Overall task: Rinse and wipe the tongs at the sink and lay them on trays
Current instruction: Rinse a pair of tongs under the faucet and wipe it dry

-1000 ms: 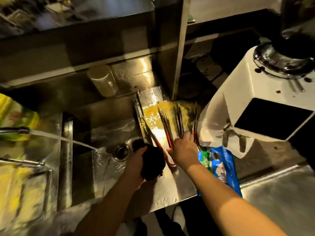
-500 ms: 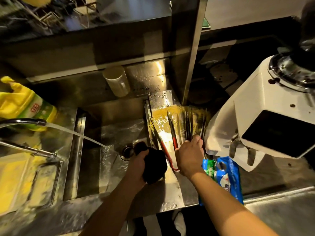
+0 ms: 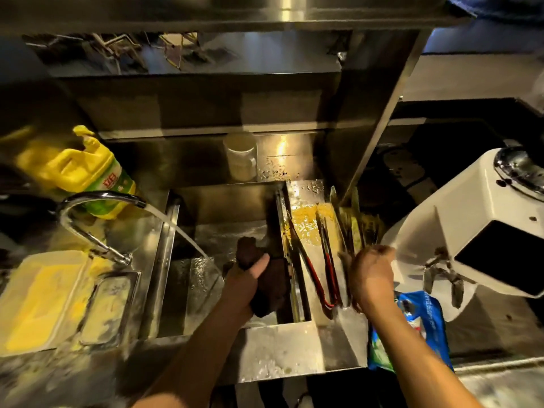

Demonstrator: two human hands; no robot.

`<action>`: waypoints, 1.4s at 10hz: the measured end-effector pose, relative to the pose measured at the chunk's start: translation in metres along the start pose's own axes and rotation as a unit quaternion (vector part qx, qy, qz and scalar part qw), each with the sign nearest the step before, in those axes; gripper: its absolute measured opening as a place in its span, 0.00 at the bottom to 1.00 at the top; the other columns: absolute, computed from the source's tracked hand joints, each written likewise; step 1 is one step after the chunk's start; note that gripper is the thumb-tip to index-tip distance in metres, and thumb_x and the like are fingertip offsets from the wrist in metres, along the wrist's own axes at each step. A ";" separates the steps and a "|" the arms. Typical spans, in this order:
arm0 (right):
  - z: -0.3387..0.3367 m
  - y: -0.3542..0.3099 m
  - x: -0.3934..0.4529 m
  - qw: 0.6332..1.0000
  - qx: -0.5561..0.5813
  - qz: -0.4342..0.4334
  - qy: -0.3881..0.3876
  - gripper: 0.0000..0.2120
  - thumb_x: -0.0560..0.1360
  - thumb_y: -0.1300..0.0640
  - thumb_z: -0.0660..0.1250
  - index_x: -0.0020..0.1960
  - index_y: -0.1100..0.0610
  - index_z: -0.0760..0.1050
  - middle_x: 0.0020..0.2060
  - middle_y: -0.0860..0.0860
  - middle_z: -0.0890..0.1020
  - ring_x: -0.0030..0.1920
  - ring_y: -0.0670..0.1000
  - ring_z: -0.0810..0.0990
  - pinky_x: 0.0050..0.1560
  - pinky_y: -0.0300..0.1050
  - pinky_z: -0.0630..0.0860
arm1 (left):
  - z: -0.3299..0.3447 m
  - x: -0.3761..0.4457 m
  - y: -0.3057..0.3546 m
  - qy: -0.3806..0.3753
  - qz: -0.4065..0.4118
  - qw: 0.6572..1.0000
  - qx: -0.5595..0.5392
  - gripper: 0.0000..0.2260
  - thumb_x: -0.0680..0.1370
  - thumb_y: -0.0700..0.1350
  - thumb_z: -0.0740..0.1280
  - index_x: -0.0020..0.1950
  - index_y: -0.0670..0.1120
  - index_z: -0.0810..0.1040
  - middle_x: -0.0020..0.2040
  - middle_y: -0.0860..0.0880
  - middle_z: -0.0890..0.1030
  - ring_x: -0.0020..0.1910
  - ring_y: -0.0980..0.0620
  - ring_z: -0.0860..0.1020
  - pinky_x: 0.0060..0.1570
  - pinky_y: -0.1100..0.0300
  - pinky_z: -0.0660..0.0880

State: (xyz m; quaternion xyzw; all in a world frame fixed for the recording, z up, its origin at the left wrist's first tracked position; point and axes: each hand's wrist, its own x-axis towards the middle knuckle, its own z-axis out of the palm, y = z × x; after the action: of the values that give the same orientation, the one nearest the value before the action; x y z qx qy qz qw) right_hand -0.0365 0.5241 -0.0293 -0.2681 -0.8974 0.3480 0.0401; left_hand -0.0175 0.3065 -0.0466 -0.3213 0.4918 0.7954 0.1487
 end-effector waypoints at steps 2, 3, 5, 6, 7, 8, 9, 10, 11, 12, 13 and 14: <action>0.018 -0.039 -0.020 0.982 -0.066 -0.143 -0.101 0.13 0.74 0.57 0.72 0.56 0.59 0.73 0.52 0.60 0.79 0.47 0.59 0.79 0.49 0.49 0.75 | -0.049 0.006 0.023 -0.003 0.039 0.999 -0.005 0.11 0.79 0.42 0.68 0.40 0.44 0.88 0.37 0.46 0.87 0.34 0.48 0.86 0.30 0.59 0.80; 0.040 -0.077 -0.046 0.954 0.168 -0.059 -0.242 0.15 0.77 0.62 0.68 0.58 0.54 0.67 0.48 0.57 0.81 0.39 0.55 0.84 0.41 0.54 0.82 | -0.080 0.008 0.038 0.014 0.018 0.999 -0.035 0.10 0.80 0.46 0.66 0.49 0.41 0.83 0.39 0.44 0.87 0.35 0.47 0.86 0.30 0.57 0.81; 0.076 -0.135 -0.084 0.869 0.237 0.030 -0.433 0.08 0.76 0.64 0.64 0.55 0.60 0.76 0.35 0.57 0.78 0.26 0.49 0.74 0.22 0.40 0.66 | -0.135 0.015 0.068 -0.029 0.022 0.986 -0.163 0.13 0.82 0.47 0.58 0.53 0.42 0.79 0.45 0.42 0.86 0.45 0.47 0.85 0.48 0.53 0.81; 0.085 -0.145 -0.095 0.845 0.237 0.057 -0.475 0.06 0.74 0.66 0.66 0.50 0.62 0.75 0.35 0.57 0.77 0.25 0.47 0.70 0.20 0.38 0.65 | -0.152 0.018 0.079 -0.052 0.035 0.981 -0.184 0.20 0.82 0.50 0.54 0.44 0.44 0.82 0.45 0.43 0.83 0.46 0.46 0.82 0.57 0.48 0.72; 0.092 -0.145 -0.102 0.833 0.225 0.068 -0.500 0.07 0.73 0.65 0.67 0.51 0.62 0.75 0.39 0.57 0.81 0.25 0.47 0.69 0.20 0.38 0.64 | -0.155 0.022 0.095 -0.054 0.041 0.975 -0.213 0.15 0.82 0.51 0.56 0.49 0.42 0.77 0.45 0.41 0.81 0.46 0.43 0.80 0.57 0.48 0.71; 0.098 -0.139 -0.103 0.808 0.238 0.072 -0.534 0.03 0.74 0.64 0.64 0.48 0.61 0.74 0.35 0.55 0.81 0.24 0.48 0.67 0.20 0.38 0.63 | -0.144 0.033 0.107 -0.032 0.037 0.979 -0.200 0.15 0.81 0.52 0.57 0.50 0.42 0.75 0.41 0.41 0.82 0.43 0.43 0.80 0.54 0.49 0.75; 0.103 -0.132 -0.107 0.805 0.219 0.041 -0.550 0.02 0.70 0.62 0.64 0.41 0.61 0.71 0.25 0.51 0.74 0.23 0.49 0.65 0.22 0.40 0.61 | -0.129 0.048 0.118 0.011 0.008 0.994 -0.111 0.19 0.82 0.48 0.57 0.63 0.36 0.75 0.54 0.36 0.82 0.49 0.40 0.80 0.52 0.46 0.78; 0.103 -0.126 -0.107 0.807 0.203 0.031 -0.553 0.04 0.67 0.61 0.64 0.40 0.59 0.70 0.27 0.51 0.71 0.25 0.49 0.64 0.21 0.40 0.62 | -0.119 0.067 0.124 0.040 -0.005 0.998 -0.043 0.18 0.82 0.38 0.59 0.70 0.34 0.71 0.61 0.34 0.79 0.54 0.38 0.81 0.59 0.40 0.78; 0.107 -0.135 -0.099 0.837 0.151 -0.002 -0.526 0.03 0.70 0.59 0.63 0.40 0.58 0.71 0.28 0.53 0.70 0.25 0.50 0.65 0.22 0.42 0.62 | -0.105 0.079 0.118 0.044 -0.040 0.996 -0.064 0.12 0.82 0.34 0.54 0.56 0.38 0.77 0.45 0.39 0.81 0.35 0.45 0.80 0.35 0.52 0.82; 0.111 -0.146 -0.096 0.849 0.125 -0.020 -0.513 0.04 0.72 0.58 0.62 0.39 0.58 0.72 0.24 0.52 0.70 0.22 0.50 0.65 0.21 0.41 0.61 | -0.102 0.094 0.116 0.053 -0.064 0.992 -0.097 0.17 0.83 0.37 0.49 0.46 0.42 0.76 0.36 0.44 0.77 0.29 0.48 0.76 0.27 0.59 0.78; 0.111 -0.149 -0.095 0.839 0.127 -0.008 -0.528 0.05 0.73 0.59 0.62 0.39 0.59 0.71 0.25 0.52 0.70 0.22 0.49 0.65 0.21 0.41 0.62 | -0.104 0.102 0.117 0.068 -0.057 0.989 -0.121 0.15 0.84 0.38 0.47 0.56 0.42 0.74 0.41 0.43 0.77 0.35 0.47 0.76 0.31 0.55 0.80; 0.114 -0.152 -0.095 0.847 0.132 -0.006 -0.516 0.05 0.74 0.60 0.61 0.40 0.59 0.71 0.24 0.50 0.69 0.20 0.48 0.65 0.21 0.40 0.63 | -0.097 0.099 0.114 0.042 -0.050 0.994 -0.093 0.15 0.84 0.37 0.49 0.62 0.43 0.73 0.46 0.42 0.77 0.38 0.46 0.77 0.39 0.52 0.79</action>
State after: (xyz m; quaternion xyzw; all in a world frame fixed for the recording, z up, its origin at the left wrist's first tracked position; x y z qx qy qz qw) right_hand -0.0534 0.3140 -0.0062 -0.0365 -0.7363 0.5509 -0.3911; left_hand -0.1189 0.1596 -0.0638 -0.3914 0.4051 0.8148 0.1370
